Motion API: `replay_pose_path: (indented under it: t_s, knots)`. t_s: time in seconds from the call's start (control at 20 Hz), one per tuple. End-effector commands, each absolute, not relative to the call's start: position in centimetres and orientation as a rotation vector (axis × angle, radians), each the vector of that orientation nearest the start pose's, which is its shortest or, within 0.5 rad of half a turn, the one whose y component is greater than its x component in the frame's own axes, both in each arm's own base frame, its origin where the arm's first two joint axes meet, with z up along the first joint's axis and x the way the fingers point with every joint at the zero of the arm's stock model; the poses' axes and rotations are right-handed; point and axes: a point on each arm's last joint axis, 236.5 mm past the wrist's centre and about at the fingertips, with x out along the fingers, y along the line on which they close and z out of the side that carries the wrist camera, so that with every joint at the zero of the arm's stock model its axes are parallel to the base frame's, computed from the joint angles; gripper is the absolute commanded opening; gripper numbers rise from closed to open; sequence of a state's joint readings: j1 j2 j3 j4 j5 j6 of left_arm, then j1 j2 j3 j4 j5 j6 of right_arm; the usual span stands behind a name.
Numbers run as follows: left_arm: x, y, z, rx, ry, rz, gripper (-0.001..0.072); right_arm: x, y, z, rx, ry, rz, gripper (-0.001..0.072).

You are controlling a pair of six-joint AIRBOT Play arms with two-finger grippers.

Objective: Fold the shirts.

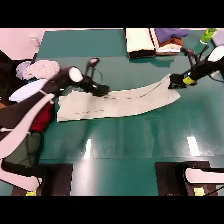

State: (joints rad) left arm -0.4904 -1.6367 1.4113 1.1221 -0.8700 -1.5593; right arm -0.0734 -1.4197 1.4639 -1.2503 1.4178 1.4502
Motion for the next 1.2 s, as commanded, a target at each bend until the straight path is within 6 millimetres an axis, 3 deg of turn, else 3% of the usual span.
replay_pose_path:
  t_s: [0.0, 0.1, 0.25, 0.45, 0.7, 0.8, 0.9, 1.05, 1.15]
  knots:
    - [40.2, -36.9, -4.0, -0.122, 1.198, -0.672, 0.0025, 39.6, 7.4, 11.6, 0.161, 1.254, 0.309, 0.0013]
    - [39.7, -38.2, -5.5, -0.097, 1.236, -0.692, 0.0025, 39.6, 9.2, 13.9, 0.133, 1.197, 0.345, 0.0013]
    - [39.4, -38.3, -7.0, -0.095, 1.279, -0.687, 0.0025, 39.4, 11.3, 16.3, 0.114, 1.156, 0.385, 0.0013]
    - [39.2, -38.2, -7.0, -0.096, 1.287, -0.686, 0.0025, 39.1, 14.9, 19.4, 0.156, 1.089, 0.502, 0.0014]
    - [39.1, -37.8, -6.5, -0.097, 1.314, -0.672, 0.0025, 38.6, 17.1, 20.9, 0.196, 1.062, 0.584, 0.0013]
    - [40.7, -36.2, -4.3, -0.046, 1.274, -0.636, 0.0025, 38.8, 17.8, 21.2, 0.201, 1.042, 0.592, 0.0014]
    - [43.1, -33.1, -0.5, 0.005, 1.197, -0.583, 0.0025, 38.6, 19.3, 21.3, 0.192, 1.032, 0.62, 0.0013]
    - [46.1, -25.9, 6.6, 0.048, 1.086, -0.462, 0.0026, 38.0, 23.4, 20.9, 0.167, 1.026, 0.694, 0.0014]
    - [47.3, -20.1, 11.5, 0.085, 1.004, -0.371, 0.0026, 37.4, 27.7, 20.7, 0.178, 1.011, 0.784, 0.0014]
